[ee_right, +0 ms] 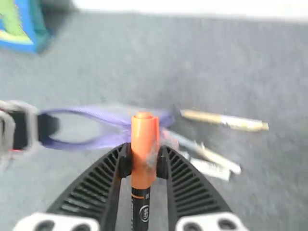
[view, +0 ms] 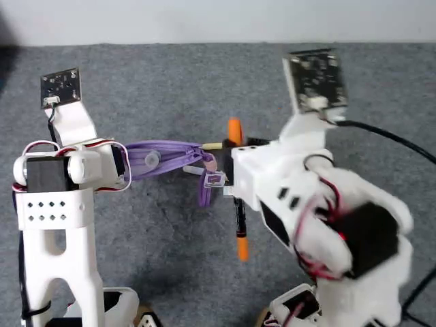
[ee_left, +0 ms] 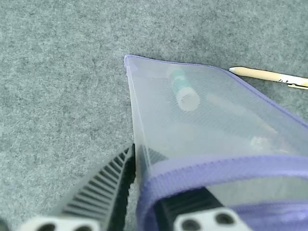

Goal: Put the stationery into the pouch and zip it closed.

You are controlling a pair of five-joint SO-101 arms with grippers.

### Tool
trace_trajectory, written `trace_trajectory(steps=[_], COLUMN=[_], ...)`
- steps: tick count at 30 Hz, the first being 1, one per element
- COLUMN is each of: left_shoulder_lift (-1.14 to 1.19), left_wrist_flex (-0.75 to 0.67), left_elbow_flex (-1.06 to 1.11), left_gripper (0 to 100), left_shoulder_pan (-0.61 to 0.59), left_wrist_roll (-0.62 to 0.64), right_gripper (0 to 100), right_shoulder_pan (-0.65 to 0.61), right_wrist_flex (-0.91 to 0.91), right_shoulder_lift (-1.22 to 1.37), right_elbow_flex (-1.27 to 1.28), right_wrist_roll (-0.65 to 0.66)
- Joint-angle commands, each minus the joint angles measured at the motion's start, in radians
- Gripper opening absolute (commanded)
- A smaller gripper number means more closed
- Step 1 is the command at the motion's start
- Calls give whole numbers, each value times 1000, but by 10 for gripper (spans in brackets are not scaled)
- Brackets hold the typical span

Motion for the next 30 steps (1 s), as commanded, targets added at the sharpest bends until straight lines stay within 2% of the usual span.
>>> trace_trajectory(steps=[1, 17, 21, 24, 27, 30], left_shoulder_lift=[-6, 2, 3, 3, 3, 3], left_wrist_flex=[-3, -3, -3, -3, -3, -3], left_elbow_flex=[-5, -4, -4, -4, -4, -4], left_gripper=[14, 14, 14, 14, 14, 14], left_shoulder_pan=[-3, 3, 5, 5, -2, 2], left_wrist_roll=[11, 11, 11, 11, 11, 11], right_gripper=[7, 8, 8, 8, 8, 8], right_shoulder_pan=[-18, -12, -15, -18, -15, -18], right_wrist_flex=[-67, -101, -99, -68, -136, -318], right_shoulder_lift=[-62, -203, -291, -406, -512, -558], right_elbow_flex=[2, 6, 97, 219, 341, 460], right_wrist_roll=[-14, -15, -11, 57, 74, 72])
